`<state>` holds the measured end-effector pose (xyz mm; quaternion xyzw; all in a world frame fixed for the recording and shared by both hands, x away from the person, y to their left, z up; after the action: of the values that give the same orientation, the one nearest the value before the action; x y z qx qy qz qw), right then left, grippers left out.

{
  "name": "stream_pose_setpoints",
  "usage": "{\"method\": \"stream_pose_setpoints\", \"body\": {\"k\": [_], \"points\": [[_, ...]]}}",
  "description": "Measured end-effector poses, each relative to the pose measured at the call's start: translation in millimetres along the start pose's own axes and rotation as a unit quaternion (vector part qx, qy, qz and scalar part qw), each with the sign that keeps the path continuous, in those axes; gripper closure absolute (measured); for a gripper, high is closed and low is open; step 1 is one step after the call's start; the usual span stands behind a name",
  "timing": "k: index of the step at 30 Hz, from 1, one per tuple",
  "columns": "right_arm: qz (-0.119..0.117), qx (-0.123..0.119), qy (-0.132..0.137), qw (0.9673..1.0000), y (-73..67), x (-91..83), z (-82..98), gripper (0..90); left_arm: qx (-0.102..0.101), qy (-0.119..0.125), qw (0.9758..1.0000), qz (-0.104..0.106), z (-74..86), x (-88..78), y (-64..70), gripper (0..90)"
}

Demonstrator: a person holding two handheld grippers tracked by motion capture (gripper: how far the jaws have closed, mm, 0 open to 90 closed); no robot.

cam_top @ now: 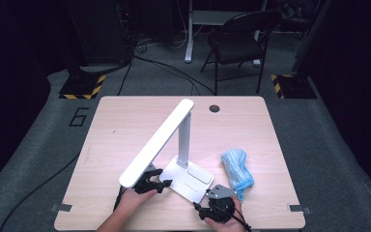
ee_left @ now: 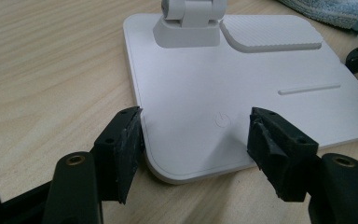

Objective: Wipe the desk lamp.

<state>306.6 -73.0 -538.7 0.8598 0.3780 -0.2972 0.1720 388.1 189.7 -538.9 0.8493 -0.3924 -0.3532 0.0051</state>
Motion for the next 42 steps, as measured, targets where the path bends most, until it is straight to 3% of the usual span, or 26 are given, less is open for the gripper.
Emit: {"method": "stream_pose_setpoints", "body": {"k": [5,13,15,16,17,18,21,23,24,27,30,31,33,34,36,42], "points": [[0.012,-0.021,-0.001,0.9997,-2.3,6.5,-3.0,26.3,-0.010,0.000,0.9999,-0.006,1.8,-3.3,-0.4,34.5],[0.031,-0.015,-0.012,0.9993,1.1,16.8,-8.6,25.8,-0.017,0.001,0.9998,-0.009,6.7,-10.1,-3.5,34.9],[0.025,-0.012,-0.011,0.9996,4.2,17.6,-9.3,25.7,-0.023,0.001,0.9997,-0.010,8.0,-10.7,-2.0,35.2],[0.027,-0.020,-0.007,0.9994,7.6,18.6,-10.0,26.1,-0.017,0.004,0.9997,-0.015,8.5,-11.2,-2.3,35.5],[0.023,-0.011,-0.007,0.9996,9.0,18.7,-10.4,27.5,-0.027,0.009,0.9995,-0.013,9.7,-10.8,-0.4,35.9],[0.020,-0.009,-0.007,0.9997,10.8,18.7,-10.6,28.9,-0.016,0.000,0.9998,-0.013,9.6,-12.5,-1.3,36.1],[0.016,-0.017,-0.005,0.9997,18.2,19.2,-11.0,33.8,-0.026,-0.002,0.9996,-0.009,11.5,-13.6,1.7,36.3],[0.014,-0.003,-0.004,0.9999,21.9,20.0,-11.6,36.0,-0.001,-0.007,0.9999,-0.014,11.0,-15.0,-0.3,37.0],[0.015,0.000,-0.002,0.9999,23.2,20.4,-11.7,36.9,0.002,-0.001,0.9999,-0.016,11.4,-14.5,0.6,37.1],[0.017,0.002,-0.006,0.9998,28.8,20.9,-12.6,39.0,-0.015,0.000,0.9998,-0.011,13.7,-13.5,6.0,37.3],[0.024,0.018,-0.006,0.9995,32.3,22.4,-13.7,40.0,-0.010,-0.004,0.9999,-0.011,14.5,-13.8,8.4,37.7],[0.025,0.013,-0.003,0.9996,34.4,23.1,-14.2,40.3,0.001,-0.005,0.9999,-0.009,14.1,-14.3,7.6,37.9],[0.029,0.016,-0.003,0.9995,36.8,23.9,-14.9,40.9,-0.009,0.000,0.9999,-0.011,15.5,-13.1,10.7,38.1],[0.028,0.016,-0.001,0.9995,38.0,24.3,-15.1,40.9,0.004,-0.007,0.9999,-0.014,14.8,-14.3,9.2,38.1],[0.025,0.015,-0.003,0.9996,40.4,24.9,-15.7,41.4,0.009,-0.005,0.9998,-0.014,15.2,-14.2,9.2,38.2],[0.031,0.019,-0.005,0.9993,41.7,25.8,-16.3,41.7,0.009,-0.006,0.9998,-0.019,16.1,-13.3,10.2,38.3]]}}
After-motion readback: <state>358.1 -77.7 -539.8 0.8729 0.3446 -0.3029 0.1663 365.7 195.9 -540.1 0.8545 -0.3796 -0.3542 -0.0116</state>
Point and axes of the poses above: each handheld gripper's, and its own axes: x roughly forward along the jaws, z roughly out of its underside, y roughly to its right, the point moved 2 cm from there along x, roughly forward along the jaws, and after that the axes turned 10 degrees about -x, right-handed, at the moved point
